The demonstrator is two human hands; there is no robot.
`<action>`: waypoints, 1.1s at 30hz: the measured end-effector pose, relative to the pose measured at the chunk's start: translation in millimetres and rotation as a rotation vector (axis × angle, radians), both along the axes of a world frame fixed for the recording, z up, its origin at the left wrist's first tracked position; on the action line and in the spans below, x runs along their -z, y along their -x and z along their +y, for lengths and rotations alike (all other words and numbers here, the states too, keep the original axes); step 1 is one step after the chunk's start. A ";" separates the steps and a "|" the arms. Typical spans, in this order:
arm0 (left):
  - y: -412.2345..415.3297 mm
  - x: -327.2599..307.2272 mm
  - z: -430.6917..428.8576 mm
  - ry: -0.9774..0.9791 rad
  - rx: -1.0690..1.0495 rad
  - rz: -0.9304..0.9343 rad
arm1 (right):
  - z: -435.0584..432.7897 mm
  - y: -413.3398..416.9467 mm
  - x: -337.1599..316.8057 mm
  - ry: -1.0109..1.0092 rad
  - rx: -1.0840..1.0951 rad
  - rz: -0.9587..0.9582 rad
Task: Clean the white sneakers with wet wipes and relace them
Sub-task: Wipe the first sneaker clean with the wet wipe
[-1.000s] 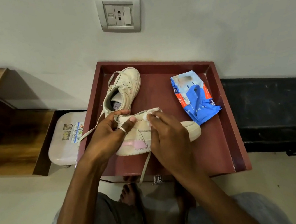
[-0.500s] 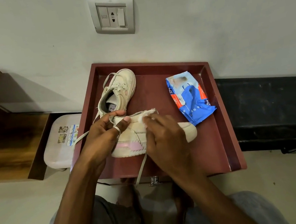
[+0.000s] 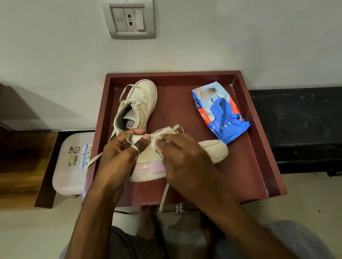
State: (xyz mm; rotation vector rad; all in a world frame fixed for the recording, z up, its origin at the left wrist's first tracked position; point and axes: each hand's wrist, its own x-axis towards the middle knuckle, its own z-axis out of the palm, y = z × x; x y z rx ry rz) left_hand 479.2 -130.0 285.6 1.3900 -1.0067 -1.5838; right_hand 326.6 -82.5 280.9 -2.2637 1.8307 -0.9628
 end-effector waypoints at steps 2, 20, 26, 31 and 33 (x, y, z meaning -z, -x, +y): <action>-0.3 0.4 -0.3 -0.004 -0.004 -0.005 | -7.2 14.4 3.3 -0.056 0.148 -0.103; -1.2 -2.3 0.9 -0.015 0.008 -0.012 | -21.0 18.6 5.0 -0.155 0.269 -0.122; -1.4 -1.5 -0.2 -0.010 -0.002 -0.012 | -0.8 -2.5 -4.9 -0.033 0.076 0.000; -1.5 -4.9 1.8 -0.002 0.022 0.012 | -17.3 18.6 1.2 -0.161 0.313 -0.160; -2.7 -7.2 1.9 -0.010 0.040 0.039 | -12.2 9.0 -3.0 -0.119 0.302 -0.132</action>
